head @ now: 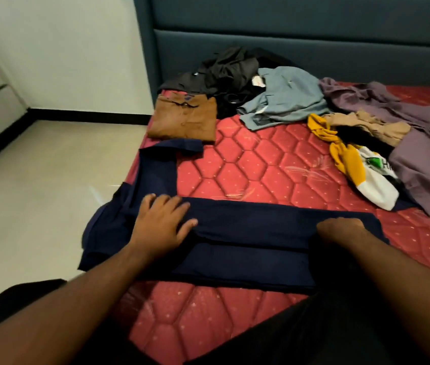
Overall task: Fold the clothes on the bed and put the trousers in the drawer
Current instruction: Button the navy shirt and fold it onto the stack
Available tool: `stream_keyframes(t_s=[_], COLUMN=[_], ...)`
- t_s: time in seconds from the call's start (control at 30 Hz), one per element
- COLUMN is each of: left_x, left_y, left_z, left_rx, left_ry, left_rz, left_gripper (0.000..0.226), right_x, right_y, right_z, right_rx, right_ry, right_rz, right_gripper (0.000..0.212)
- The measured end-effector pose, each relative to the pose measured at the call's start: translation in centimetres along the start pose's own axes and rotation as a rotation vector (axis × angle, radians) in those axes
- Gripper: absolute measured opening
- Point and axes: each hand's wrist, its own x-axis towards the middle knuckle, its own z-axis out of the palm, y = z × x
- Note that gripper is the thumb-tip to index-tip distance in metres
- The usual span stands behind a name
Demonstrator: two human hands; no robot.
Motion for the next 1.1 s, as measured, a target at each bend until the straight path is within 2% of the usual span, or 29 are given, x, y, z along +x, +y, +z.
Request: stream_keyframes(t_s=[0.07,0.13,0.2,0.27,0.3,0.37,0.43,0.47,0.53,0.6,0.7,0.77,0.8,0.87,0.97,1.03,1.1], left_x=[1.9,3.4,4.0,4.0,3.6,1.8,-0.8,-2.3,-4.3,-4.8,-4.3,-3.8,-3.6,-3.2,-2.6,-2.3,-1.8], left_y=[-2.4,-4.7,-6.2,-6.7,-6.8,-6.6,-6.2,-6.2,-6.2,-6.5,-7.4,-7.8,-8.3,-9.1,-10.0,-10.2,-10.5], left_z=[-1.1,-1.8,-1.5,-1.1,-1.3,-2.4,-3.7,-4.1,-4.1,-3.8,-3.0,-2.2,-1.6,-0.4,0.9,1.2,1.5], left_rx=[-0.037,-0.169,-0.304,-0.411,-0.478,-0.776,-1.143,-1.192,-1.084,-1.001,-1.118,-1.136,-1.107,-1.024,-1.104,-1.136,-1.068], left_ry=[-0.029,-0.214,-0.321,-0.230,-0.148,-0.045,-0.106,-0.188,-0.290,-0.285,-0.207,-0.103,-0.058,-0.051,-0.093,-0.107,-0.112], left_rz=[-0.422,-0.892,-1.103,-1.087,-1.015,-0.782,-0.601,-0.553,-0.463,-0.390,-0.601,-0.806,-0.908,-1.070,-1.176,-1.201,-1.251], left_gripper=[0.046,0.051,0.040,0.024,0.020,0.020,0.021,0.023,0.027,0.032,0.026,0.032,0.039,0.047,0.035,0.026,0.027], right_x=[-0.3,-0.4,-0.1,0.6,1.1,2.1,2.8,3.4,4.4,5.3,7.1,7.4,7.3,5.4,-1.1,-7.3,-11.7], right_y=[-2.5,-5.6,-8.9,-11.9,-13.5,-16.3,-18.6,-20.0,-22.2,-24.0,-26.4,-26.6,-26.3,-24.5,-21.5,-20.4,-20.4], right_z=[-1.1,-2.4,-4.0,-5.6,-6.6,-8.5,-10.5,-11.4,-13.1,-14.4,-15.1,-14.8,-14.7,-14.0,-11.0,-6.4,-2.4], right_rx=[0.042,0.122,0.231,0.360,0.424,0.566,0.676,0.685,0.608,0.491,0.137,0.023,0.062,0.238,0.460,0.545,0.538], right_ry=[0.157,0.303,0.350,0.392,0.424,0.489,0.543,0.562,0.611,0.632,0.568,0.541,0.560,0.723,1.109,1.075,0.932], right_rz=[-0.048,-0.125,-0.231,-0.334,-0.388,-0.480,-0.519,-0.526,-0.540,-0.628,-0.714,-0.702,-0.694,-0.724,-0.838,-0.966,-0.980], right_gripper=[0.046,0.043,0.040,0.039,0.042,0.064,0.092,0.104,0.116,0.105,0.053,0.034,0.030,0.030,0.030,0.031,0.047])
